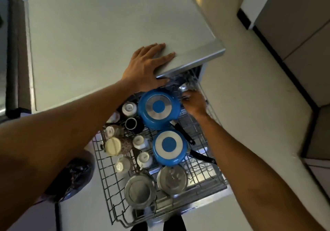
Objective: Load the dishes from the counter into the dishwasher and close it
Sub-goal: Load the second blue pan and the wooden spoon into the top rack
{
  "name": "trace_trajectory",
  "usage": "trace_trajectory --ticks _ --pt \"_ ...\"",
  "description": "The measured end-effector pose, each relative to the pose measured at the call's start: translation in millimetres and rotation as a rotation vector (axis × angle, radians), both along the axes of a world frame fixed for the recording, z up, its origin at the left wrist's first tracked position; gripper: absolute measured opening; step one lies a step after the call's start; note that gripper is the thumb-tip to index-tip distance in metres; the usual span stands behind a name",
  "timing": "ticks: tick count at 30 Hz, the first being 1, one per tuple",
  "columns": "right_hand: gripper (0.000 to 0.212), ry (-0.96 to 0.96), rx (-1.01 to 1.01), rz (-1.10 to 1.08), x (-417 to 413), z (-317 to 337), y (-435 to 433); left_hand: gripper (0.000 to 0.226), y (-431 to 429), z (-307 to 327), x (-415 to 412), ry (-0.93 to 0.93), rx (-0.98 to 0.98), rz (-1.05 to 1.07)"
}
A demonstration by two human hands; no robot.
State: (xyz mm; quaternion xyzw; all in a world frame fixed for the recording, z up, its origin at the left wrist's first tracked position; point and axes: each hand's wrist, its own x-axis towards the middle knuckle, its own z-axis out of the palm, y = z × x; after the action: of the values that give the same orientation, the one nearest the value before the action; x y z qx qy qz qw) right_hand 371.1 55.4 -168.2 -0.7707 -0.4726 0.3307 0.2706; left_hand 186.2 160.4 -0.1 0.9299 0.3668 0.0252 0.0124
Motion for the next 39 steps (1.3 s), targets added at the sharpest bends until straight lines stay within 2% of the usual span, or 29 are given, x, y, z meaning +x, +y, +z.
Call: trace_trajectory --ticks 3,6,9,11,14,18,25,30,34,39 --pt "0.006 0.218 -0.069 -0.12 -12 15 -43 0.085 -2 1 -1 -0.029 -0.003 0.014" --pt "0.012 0.215 -0.081 -0.144 -32 30 -81 0.077 -11 -3 -12 -0.152 -0.064 0.103" --pt "0.012 0.217 -0.047 -0.162 -69 48 -113 0.058 -43 -10 -31 -0.362 -0.154 0.213" --pt "0.01 0.173 -0.036 -0.098 -103 60 -123 0.051 -77 -16 -60 -0.454 -0.151 0.191" --pt "0.011 0.164 -0.029 -0.055 -169 79 -131 0.044 -132 -26 -144 -0.535 -0.159 0.146" --pt "0.008 0.13 0.037 0.06 -288 111 -125 0.025 -196 -38 -312 -0.589 -0.124 0.303" --pt "0.011 0.119 0.228 0.353 -559 162 -100 0.019 -272 -9 -639 -0.628 0.074 0.71" --pt "0.01 0.134 0.249 0.634 -750 202 -102 0.021 -335 38 -816 -0.611 0.277 1.033" --pt "0.013 0.059 0.264 0.868 -864 224 -106 0.035 -377 52 -902 -0.552 0.301 1.297" --pt "0.017 -0.001 0.293 1.115 -967 240 -101 0.062 -397 46 -957 -0.497 0.122 1.522"
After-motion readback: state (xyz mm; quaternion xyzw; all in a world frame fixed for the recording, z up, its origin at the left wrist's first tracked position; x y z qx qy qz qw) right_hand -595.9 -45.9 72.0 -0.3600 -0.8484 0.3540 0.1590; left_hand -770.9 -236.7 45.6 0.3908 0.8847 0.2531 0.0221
